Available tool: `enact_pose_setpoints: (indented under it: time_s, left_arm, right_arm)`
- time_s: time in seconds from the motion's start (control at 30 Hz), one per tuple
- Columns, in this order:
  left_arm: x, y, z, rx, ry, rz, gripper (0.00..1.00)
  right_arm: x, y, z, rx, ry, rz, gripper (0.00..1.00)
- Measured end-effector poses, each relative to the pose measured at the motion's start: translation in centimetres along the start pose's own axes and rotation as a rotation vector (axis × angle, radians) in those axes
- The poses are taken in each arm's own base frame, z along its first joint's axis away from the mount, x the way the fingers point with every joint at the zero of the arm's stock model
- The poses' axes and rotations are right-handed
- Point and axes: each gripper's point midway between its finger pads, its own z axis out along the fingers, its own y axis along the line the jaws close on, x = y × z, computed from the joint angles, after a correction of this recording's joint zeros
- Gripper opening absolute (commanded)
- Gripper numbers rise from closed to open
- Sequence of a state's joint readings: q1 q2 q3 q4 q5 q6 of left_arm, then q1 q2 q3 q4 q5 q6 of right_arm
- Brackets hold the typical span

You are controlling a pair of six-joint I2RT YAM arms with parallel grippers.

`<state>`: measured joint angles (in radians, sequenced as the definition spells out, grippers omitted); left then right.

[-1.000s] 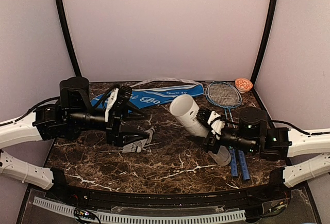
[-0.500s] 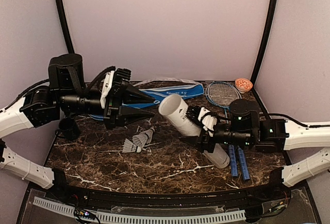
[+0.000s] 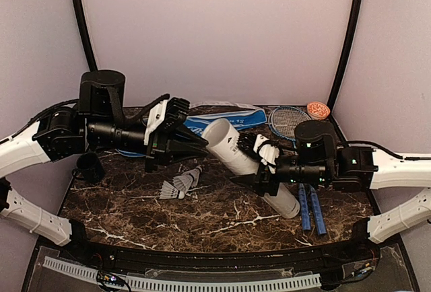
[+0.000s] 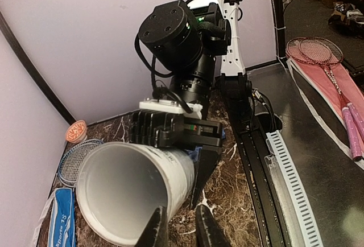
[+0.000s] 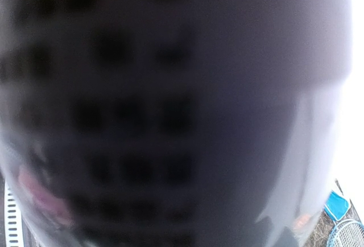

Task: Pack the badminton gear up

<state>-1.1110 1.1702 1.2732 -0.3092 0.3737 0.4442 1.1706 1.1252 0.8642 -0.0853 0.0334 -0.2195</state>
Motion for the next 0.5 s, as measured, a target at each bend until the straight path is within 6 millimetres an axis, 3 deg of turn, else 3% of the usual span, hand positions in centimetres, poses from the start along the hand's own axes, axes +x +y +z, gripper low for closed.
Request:
enact_pose_setpoints:
  time_s: [0.5]
  left_arm:
    - [0.53, -0.15, 0.36, 0.011, 0.017, -0.023, 0.17]
  right_arm:
    - [0.26, 0.62, 0.20, -0.039, 0.026, -0.011, 0.61]
